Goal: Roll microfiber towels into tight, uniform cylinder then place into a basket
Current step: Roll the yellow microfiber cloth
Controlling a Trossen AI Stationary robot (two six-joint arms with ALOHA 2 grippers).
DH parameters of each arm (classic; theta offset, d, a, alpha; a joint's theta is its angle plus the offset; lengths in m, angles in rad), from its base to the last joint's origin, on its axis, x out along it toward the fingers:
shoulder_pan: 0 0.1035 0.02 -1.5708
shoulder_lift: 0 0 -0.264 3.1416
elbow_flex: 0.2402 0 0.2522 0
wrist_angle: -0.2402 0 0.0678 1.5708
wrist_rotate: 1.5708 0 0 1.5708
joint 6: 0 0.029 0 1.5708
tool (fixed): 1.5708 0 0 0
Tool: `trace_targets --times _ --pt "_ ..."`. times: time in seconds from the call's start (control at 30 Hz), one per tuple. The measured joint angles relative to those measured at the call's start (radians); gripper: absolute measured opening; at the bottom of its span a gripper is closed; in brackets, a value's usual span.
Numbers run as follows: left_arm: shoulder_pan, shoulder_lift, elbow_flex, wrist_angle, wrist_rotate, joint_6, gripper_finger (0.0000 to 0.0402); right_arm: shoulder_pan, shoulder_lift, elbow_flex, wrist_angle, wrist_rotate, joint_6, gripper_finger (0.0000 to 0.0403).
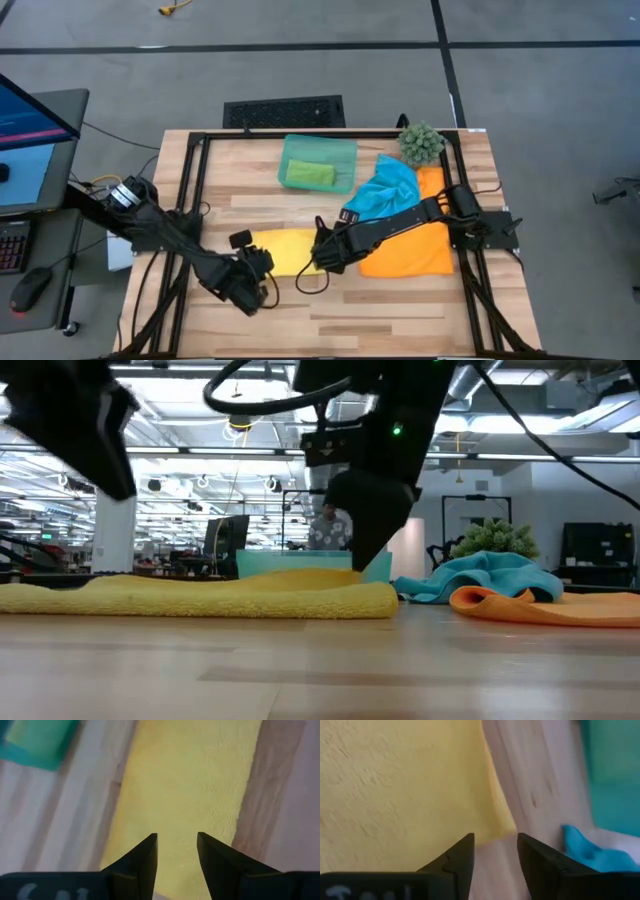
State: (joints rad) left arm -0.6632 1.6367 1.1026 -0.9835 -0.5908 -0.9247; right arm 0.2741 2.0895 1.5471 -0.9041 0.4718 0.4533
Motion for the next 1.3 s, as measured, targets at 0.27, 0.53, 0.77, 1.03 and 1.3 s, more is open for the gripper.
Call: trace_targets --times 0.27,0.53,0.77,1.03,1.3 --pt "0.015 0.001 -0.198 0.246 -0.036 -0.031 0.0132 0.043 -0.035 0.0 -0.095 0.002 0.02 0.0171" --pt "0.057 0.001 -0.33 0.509 0.062 0.008 0.0132 0.09 -0.034 0.0 -0.066 0.003 -0.052 0.0159" --pt "0.11 -0.003 -0.363 0.466 0.096 0.03 0.0132 0.101 -0.024 0.0 -0.003 -0.002 -0.111 0.0157" --pt "0.184 0.002 -0.329 0.195 0.067 0.117 0.0132 0.096 -0.024 0.0 0.0 -0.003 -0.109 0.0157" --pt "0.196 0.003 -0.245 -0.008 -0.049 0.026 0.0132 0.082 -0.024 0.0 -0.004 -0.002 -0.08 0.0157"
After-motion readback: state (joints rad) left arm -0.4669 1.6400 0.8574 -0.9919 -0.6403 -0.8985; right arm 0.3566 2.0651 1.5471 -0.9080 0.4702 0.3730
